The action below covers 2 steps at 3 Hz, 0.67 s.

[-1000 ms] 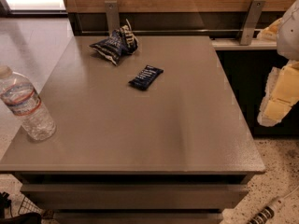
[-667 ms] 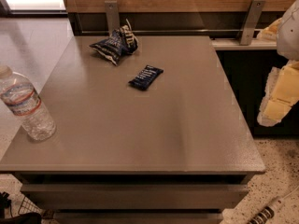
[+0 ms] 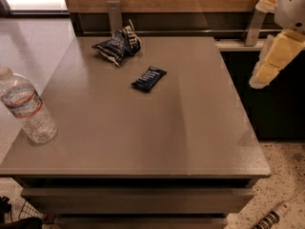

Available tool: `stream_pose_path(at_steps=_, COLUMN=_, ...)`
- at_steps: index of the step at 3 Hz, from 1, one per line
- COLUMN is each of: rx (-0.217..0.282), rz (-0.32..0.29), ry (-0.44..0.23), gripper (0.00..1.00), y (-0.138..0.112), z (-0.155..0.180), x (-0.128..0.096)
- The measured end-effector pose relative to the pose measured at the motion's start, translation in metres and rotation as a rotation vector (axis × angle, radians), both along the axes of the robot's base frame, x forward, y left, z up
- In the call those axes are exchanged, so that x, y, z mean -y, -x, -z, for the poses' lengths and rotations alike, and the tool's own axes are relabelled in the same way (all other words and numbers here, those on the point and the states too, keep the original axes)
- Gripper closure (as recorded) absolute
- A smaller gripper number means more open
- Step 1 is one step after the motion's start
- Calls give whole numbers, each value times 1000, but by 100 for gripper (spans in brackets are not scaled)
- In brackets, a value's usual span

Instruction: Move blue chip bag near water bottle

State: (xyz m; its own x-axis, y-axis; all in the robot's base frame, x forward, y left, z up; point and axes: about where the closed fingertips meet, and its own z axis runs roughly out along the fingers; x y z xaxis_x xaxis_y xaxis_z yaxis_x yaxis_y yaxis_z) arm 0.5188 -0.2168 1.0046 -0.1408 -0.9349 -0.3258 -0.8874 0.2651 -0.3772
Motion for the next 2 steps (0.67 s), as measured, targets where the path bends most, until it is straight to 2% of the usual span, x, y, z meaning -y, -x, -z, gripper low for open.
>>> stream_pose_path(at_steps=1, rx=149, rz=-80, ry=-79, gripper=0, y=-68, z=-32, x=-18)
stream_pose_path(at_steps=2, rx=217, rz=-171, ry=-127, gripper=0, y=-113, z=-45, x=-54)
